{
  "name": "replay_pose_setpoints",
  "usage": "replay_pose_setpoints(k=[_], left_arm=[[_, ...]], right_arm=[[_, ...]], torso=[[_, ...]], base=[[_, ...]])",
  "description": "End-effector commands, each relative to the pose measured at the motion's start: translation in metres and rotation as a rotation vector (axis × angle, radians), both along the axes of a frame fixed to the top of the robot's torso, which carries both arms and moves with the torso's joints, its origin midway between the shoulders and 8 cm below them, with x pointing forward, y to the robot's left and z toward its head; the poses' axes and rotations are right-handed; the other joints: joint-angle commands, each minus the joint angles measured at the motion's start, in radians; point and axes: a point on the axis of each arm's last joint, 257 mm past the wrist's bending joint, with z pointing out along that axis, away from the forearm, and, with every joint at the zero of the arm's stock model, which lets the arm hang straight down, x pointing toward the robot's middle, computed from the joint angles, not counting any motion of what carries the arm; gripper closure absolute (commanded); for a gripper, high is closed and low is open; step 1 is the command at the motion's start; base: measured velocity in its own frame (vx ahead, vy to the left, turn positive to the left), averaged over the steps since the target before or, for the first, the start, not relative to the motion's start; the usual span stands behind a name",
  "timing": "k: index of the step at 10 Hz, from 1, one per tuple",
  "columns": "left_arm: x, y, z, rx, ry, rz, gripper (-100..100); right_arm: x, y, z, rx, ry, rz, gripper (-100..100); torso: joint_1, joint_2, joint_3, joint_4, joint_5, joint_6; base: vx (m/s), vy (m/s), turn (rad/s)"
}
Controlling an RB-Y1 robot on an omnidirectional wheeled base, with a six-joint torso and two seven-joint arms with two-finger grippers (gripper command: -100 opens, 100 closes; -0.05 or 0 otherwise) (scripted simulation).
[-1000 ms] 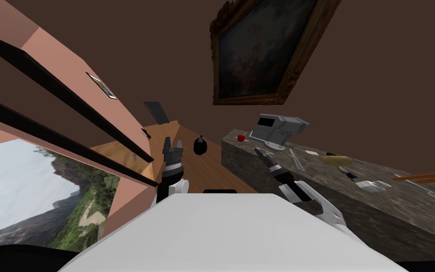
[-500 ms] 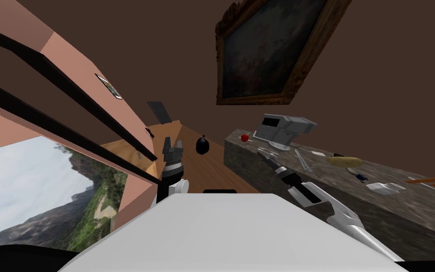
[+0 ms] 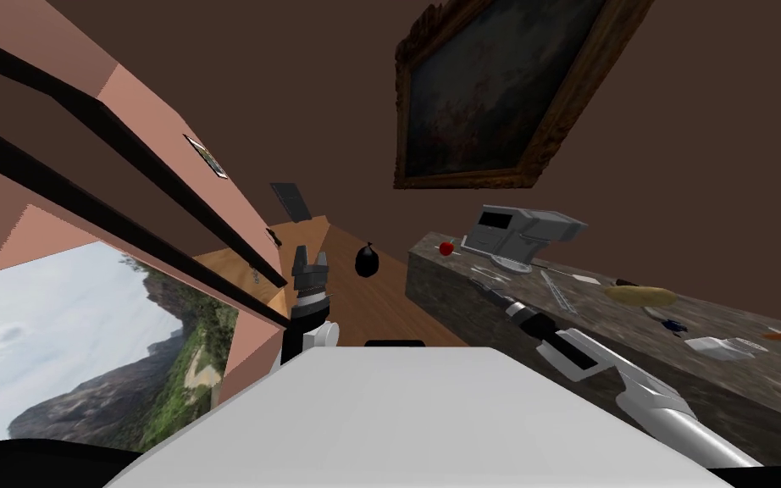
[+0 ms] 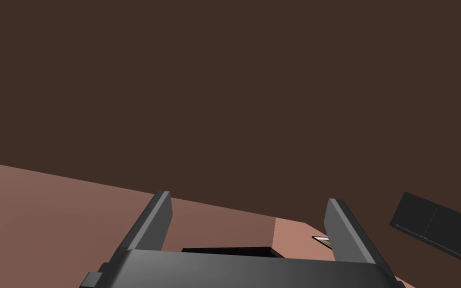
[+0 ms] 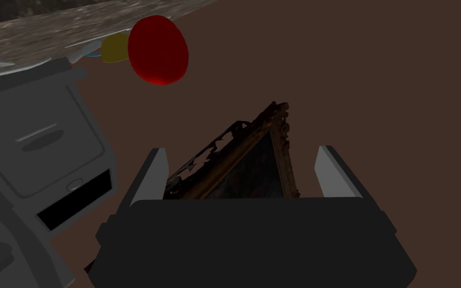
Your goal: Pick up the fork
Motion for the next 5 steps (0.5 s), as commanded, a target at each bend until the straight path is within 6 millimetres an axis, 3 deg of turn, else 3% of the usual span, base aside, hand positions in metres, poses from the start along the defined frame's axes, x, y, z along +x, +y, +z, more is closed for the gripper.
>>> replay_pose_setpoints(k=[1, 4, 5], left_arm=[[0.0, 0.0, 0.0, 0.0, 0.0, 0.0, 0], [0.0, 0.0, 0.0, 0.0, 0.0, 0.0, 0], [0.0, 0.0, 0.0, 0.0, 0.0, 0.0, 0]], right_arm=[[-0.01, -0.02, -0.015, -0.076, 0.054, 0.004, -100], [-0.02, -0.043, -0.026, -0.163, 0.112, 0.011, -100], [-0.033, -0.061, -0.041, -0.223, 0.166, 0.012, -100]], torso=[[0.0, 0.0, 0.0, 0.0, 0.0, 0.0], [-0.002, -0.002, -0.001, 0.0, -0.001, 0.0], [-0.002, -0.002, -0.001, 0.0, -0.001, 0.0]], base=[[0.039, 0.077, 0.066], [0.044, 0.049, 0.042], [0.053, 0.055, 0.066]])
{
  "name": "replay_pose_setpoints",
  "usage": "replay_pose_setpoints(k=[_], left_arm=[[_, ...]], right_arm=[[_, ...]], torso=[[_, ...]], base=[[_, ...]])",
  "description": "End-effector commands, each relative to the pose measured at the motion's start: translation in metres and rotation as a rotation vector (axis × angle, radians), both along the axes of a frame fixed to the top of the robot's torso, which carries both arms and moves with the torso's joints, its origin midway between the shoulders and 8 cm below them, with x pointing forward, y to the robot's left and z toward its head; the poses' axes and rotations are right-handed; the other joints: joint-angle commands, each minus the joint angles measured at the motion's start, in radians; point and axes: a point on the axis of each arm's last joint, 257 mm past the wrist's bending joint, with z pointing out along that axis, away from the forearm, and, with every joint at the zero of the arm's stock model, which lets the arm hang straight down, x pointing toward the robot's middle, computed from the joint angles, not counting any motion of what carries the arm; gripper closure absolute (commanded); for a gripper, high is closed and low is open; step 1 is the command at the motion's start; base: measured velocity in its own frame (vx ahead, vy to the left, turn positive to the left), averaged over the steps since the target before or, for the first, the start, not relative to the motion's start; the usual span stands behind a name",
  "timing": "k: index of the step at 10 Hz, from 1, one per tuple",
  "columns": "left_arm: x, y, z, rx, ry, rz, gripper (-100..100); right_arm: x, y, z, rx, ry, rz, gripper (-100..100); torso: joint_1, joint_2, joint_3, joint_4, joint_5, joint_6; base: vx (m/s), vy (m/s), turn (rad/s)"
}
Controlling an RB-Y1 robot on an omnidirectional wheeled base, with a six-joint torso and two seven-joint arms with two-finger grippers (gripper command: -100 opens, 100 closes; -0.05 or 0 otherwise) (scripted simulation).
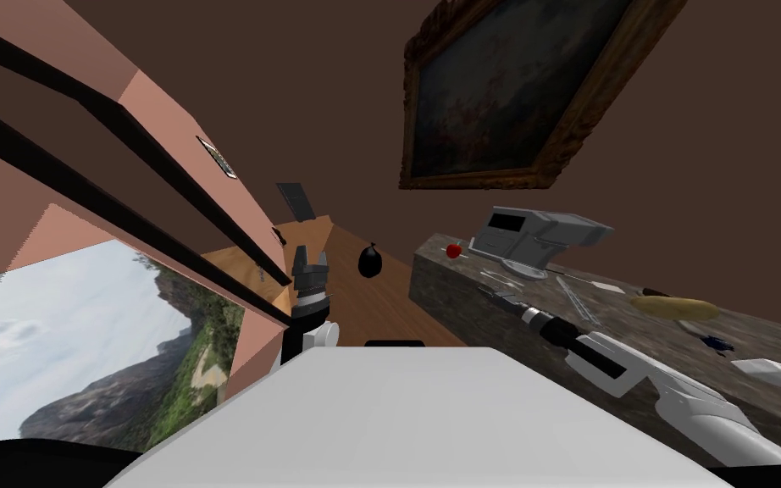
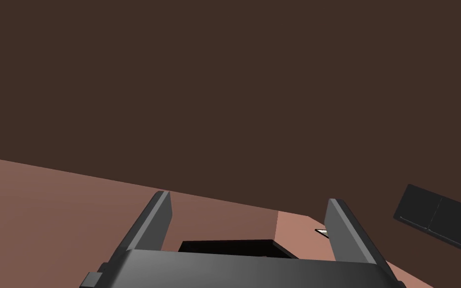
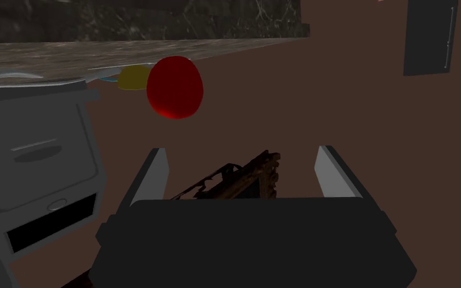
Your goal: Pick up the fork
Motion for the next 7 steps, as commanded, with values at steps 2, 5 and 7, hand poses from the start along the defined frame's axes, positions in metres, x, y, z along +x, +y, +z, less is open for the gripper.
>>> replay_pose_setpoints(k=[2, 5, 7], left_arm=[[0.0, 0.0, 0.0, 0.0, 0.0, 0.0, 0], [0.0, 0.0, 0.0, 0.0, 0.0, 0.0, 0], [0.0, 0.0, 0.0, 0.0, 0.0, 0.0, 0]], right_arm=[[-0.023, -0.03, -0.015, -0.111, 0.087, 0.012, -100], [-0.054, -0.071, -0.033, -0.252, 0.209, 0.03, -100], [-0.071, -0.093, -0.038, -0.327, 0.273, 0.046, -100]], torso=[[0.0, 0.0, 0.0, 0.0, 0.0, 0.0], [0.0, -0.002, -0.001, -0.001, 0.0, 0.0], [-0.001, -0.002, -0.001, -0.001, 0.0, 0.0]], base=[[0.062, 0.045, 0.045], [0.095, 0.052, 0.072], [0.083, 0.024, 0.052]])
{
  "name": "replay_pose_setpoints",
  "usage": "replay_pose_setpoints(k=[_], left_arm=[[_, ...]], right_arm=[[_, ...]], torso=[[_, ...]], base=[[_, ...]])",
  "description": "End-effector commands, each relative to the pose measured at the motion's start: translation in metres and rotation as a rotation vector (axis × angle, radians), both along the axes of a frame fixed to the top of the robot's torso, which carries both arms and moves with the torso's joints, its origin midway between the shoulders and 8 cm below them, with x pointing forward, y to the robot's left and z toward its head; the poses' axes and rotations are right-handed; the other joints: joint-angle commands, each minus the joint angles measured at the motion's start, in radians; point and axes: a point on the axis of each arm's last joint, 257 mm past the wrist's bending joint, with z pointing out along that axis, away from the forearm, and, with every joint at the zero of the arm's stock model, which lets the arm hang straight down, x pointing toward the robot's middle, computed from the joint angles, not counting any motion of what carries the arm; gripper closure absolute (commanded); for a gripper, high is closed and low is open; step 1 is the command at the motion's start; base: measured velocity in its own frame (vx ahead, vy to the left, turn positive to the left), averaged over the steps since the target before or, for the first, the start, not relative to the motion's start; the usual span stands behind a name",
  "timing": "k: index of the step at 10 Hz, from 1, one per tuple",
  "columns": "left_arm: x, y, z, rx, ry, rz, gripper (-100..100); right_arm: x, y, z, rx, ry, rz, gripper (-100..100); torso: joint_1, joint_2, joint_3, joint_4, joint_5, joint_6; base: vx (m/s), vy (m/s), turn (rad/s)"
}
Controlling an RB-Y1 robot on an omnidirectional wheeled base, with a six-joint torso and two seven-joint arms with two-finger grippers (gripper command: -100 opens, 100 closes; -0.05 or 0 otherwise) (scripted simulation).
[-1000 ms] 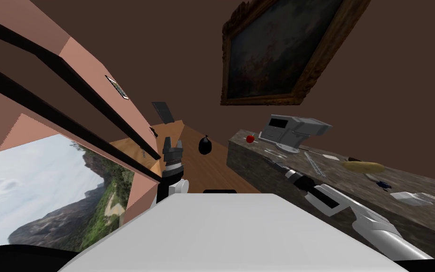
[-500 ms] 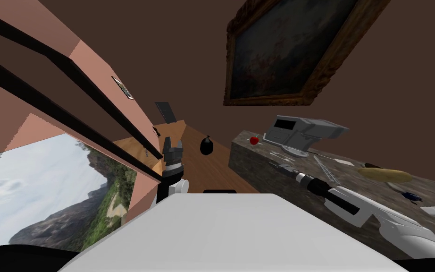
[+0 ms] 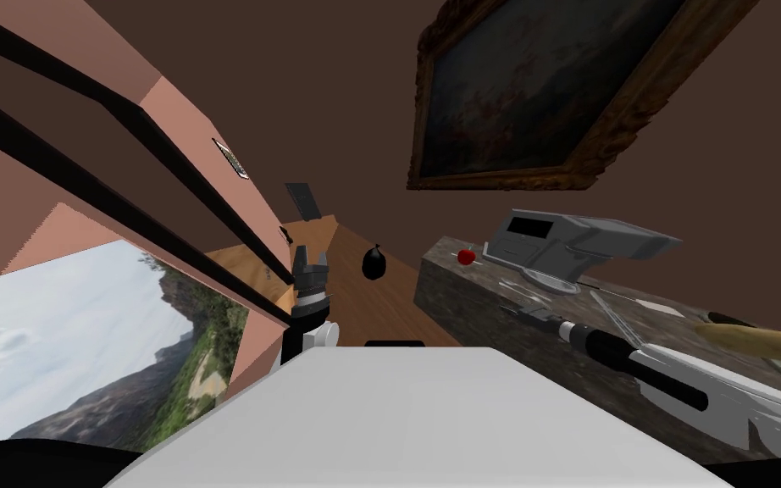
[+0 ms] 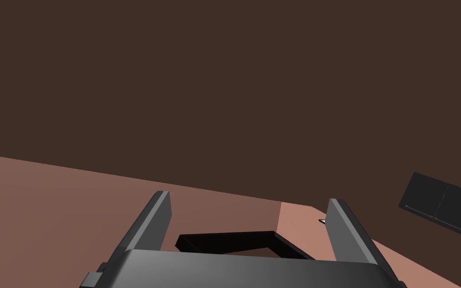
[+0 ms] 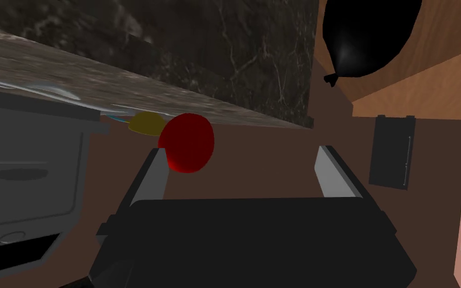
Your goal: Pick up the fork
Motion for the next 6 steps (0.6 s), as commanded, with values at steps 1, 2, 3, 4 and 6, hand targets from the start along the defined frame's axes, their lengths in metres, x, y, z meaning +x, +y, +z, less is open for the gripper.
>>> replay_pose_setpoints(k=[1, 2, 3, 4, 6], left_arm=[[0.0, 0.0, 0.0, 0.0, 0.0, 0.0, 0], [0.0, 0.0, 0.0, 0.0, 0.0, 0.0, 0], [0.0, 0.0, 0.0, 0.0, 0.0, 0.0, 0], [0.0, 0.0, 0.0, 0.0, 0.0, 0.0, 0], [0.0, 0.0, 0.0, 0.0, 0.0, 0.0, 0]], right_arm=[[-0.008, -0.008, -0.001, -0.035, 0.031, 0.009, -100], [-0.026, -0.027, -0.007, -0.097, 0.095, 0.02, -100], [-0.046, -0.044, -0.013, -0.151, 0.159, 0.031, -100], [-0.067, -0.06, -0.019, -0.201, 0.222, 0.041, -100], [-0.084, -0.08, -0.016, -0.265, 0.287, 0.062, -100]], torso=[[0.0, 0.0, 0.0, 0.0, 0.0, 0.0], [0.0, 0.001, 0.0, 0.0, 0.0, 0.0], [0.0, -0.001, 0.0, 0.0, 0.0, 0.0], [-0.001, -0.003, -0.002, -0.001, 0.0, 0.0], [-0.001, -0.004, -0.002, -0.001, 0.0, 0.0]], base=[[0.078, 0.007, 0.032], [0.101, 0.015, 0.076], [0.142, 0.01, 0.117], [0.174, -0.008, 0.103], [0.128, -0.004, 0.049]])
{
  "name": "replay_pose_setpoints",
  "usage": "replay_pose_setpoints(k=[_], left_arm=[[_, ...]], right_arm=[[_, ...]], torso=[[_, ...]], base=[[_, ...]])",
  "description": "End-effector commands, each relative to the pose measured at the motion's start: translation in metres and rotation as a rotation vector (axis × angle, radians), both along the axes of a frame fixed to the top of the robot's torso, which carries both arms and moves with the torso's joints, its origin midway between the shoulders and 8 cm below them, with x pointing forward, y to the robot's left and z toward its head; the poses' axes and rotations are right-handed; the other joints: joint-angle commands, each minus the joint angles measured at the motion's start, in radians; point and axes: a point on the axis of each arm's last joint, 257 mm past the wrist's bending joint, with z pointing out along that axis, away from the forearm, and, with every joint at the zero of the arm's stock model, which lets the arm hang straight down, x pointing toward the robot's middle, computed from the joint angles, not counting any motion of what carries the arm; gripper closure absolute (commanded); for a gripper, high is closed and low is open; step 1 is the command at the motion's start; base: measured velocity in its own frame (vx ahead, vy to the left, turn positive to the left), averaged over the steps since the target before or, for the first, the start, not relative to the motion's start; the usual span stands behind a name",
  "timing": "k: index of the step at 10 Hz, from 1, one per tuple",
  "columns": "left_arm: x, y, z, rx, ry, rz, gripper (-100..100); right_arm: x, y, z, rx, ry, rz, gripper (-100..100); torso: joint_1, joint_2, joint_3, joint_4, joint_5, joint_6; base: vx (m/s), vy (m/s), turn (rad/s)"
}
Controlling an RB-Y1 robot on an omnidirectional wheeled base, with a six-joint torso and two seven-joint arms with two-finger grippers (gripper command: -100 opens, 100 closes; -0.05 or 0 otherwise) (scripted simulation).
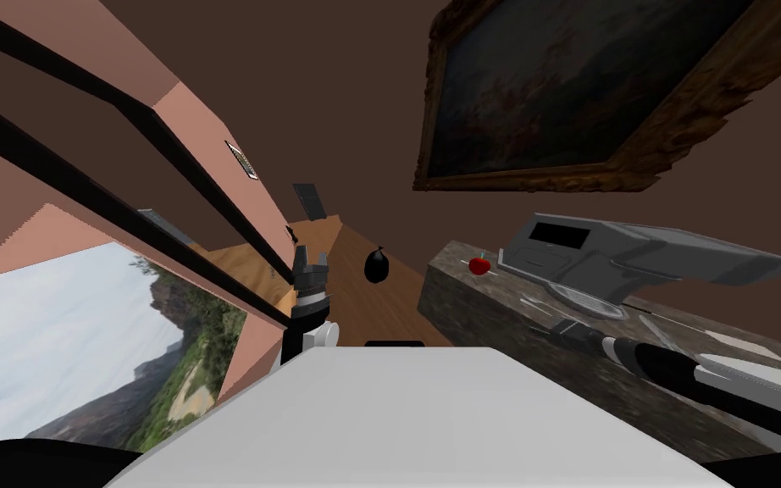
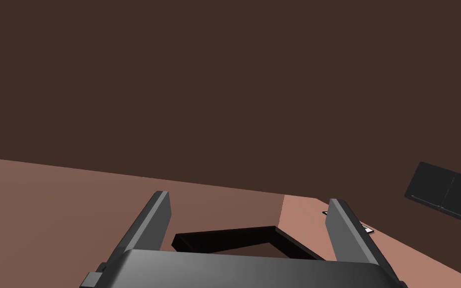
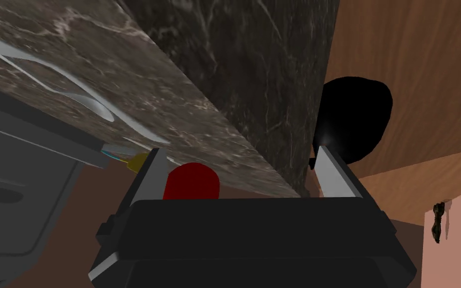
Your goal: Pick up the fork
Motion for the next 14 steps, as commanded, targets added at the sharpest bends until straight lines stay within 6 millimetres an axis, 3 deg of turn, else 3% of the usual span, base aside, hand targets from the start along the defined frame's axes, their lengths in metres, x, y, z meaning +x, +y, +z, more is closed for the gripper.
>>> replay_pose_setpoints(k=[1, 2, 8, 10, 11, 12, 14], left_arm=[[0.0, 0.0, 0.0, 0.0, 0.0, 0.0, 0], [0.0, 0.0, 0.0, 0.0, 0.0, 0.0, 0], [0.0, 0.0, 0.0, 0.0, 0.0, 0.0, 0], [0.0, 0.0, 0.0, 0.0, 0.0, 0.0, 0], [0.0, 0.0, 0.0, 0.0, 0.0, 0.0, 0], [0.0, 0.0, 0.0, 0.0, 0.0, 0.0, 0], [0.0, 0.0, 0.0, 0.0, 0.0, 0.0, 0]], right_arm=[[-0.035, -0.024, -0.003, -0.073, 0.094, 0.021, -100], [-0.035, -0.024, -0.003, -0.073, 0.094, 0.021, -100], [-0.145, -0.087, 0.004, -0.265, 0.429, 0.107, -100], [-0.141, -0.085, 0.005, -0.262, 0.418, 0.104, -100], [-0.141, -0.086, 0.005, -0.263, 0.42, 0.105, 0], [-0.15, -0.09, 0.001, -0.254, 0.424, 0.065, -100], [-0.164, -0.095, -0.006, -0.241, 0.431, 0.005, -100]], torso=[[0.0, 0.0, 0.0, 0.0, 0.0, 0.0], [0.0, -0.001, -0.001, 0.0, 0.0, 0.0], [-0.002, -0.003, -0.002, -0.001, -0.001, 0.0], [-0.003, 0.0, 0.0, 0.0, -0.001, 0.0], [-0.001, 0.005, 0.002, 0.001, -0.001, 0.0], [0.001, 0.007, 0.004, 0.002, 0.0, 0.001], [0.001, 0.015, 0.008, 0.003, 0.0, 0.0]], base=[[0.158, -0.017, 0.116], [0.121, -0.021, 0.038], [0.151, -0.037, 0.085], [0.073, -0.039, 0.018], [0.01, -0.005, 0.003], [-0.069, -0.003, 0.312], [-0.14, -0.013, 0.313]])
